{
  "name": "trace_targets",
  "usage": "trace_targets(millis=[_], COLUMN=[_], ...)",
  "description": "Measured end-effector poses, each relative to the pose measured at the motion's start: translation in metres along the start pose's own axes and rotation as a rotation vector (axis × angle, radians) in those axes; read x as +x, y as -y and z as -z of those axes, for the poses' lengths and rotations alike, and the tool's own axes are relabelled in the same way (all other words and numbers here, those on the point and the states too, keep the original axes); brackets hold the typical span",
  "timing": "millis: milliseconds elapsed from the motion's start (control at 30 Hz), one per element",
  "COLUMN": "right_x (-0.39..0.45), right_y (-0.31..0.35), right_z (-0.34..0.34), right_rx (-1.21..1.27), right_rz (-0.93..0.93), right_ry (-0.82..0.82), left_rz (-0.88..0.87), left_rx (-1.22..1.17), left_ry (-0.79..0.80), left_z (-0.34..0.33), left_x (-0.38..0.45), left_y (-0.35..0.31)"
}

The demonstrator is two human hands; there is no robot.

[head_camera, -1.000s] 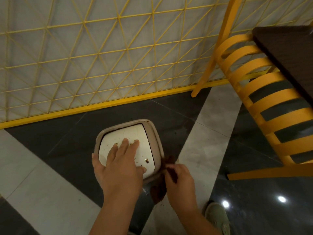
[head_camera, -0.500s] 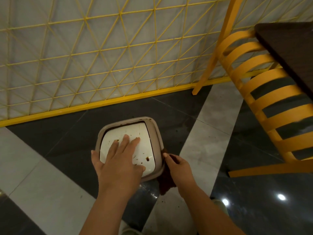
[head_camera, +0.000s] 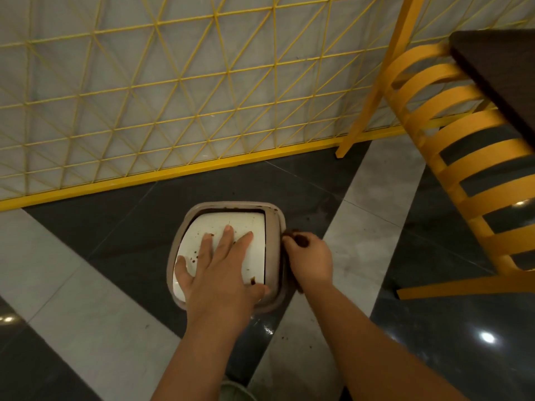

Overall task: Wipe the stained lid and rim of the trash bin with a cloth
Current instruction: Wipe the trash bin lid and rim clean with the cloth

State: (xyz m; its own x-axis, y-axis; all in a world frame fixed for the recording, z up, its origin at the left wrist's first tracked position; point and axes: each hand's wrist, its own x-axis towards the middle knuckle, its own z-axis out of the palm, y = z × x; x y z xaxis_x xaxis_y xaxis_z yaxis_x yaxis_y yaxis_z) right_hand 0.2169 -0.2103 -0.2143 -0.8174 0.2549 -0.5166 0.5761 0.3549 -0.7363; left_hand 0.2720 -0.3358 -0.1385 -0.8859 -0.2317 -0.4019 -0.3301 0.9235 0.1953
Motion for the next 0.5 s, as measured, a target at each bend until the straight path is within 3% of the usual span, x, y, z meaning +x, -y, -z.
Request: trace_targets(millis=[133, 367, 500], right_x=[0.014, -0.05, -0.053], right_y=[0.012, -0.054, -0.05], right_z=[0.0, -0.007, -0.004], right_rx=[0.013, 0.15, 0.144], right_rz=[-0.032, -0.222, -0.174], right_ry=[0.003, 0.067, 0.053], left_rz=[0.008, -0.003, 0.0], left_rx=[0.016, 0.015, 0.016], left_ry=[0.003, -0.003, -0.004], left_z=[0.0, 0.0, 0.0], left_x=[0.002, 0.004, 0.001], left_y=[-0.001, 0.0, -0.002])
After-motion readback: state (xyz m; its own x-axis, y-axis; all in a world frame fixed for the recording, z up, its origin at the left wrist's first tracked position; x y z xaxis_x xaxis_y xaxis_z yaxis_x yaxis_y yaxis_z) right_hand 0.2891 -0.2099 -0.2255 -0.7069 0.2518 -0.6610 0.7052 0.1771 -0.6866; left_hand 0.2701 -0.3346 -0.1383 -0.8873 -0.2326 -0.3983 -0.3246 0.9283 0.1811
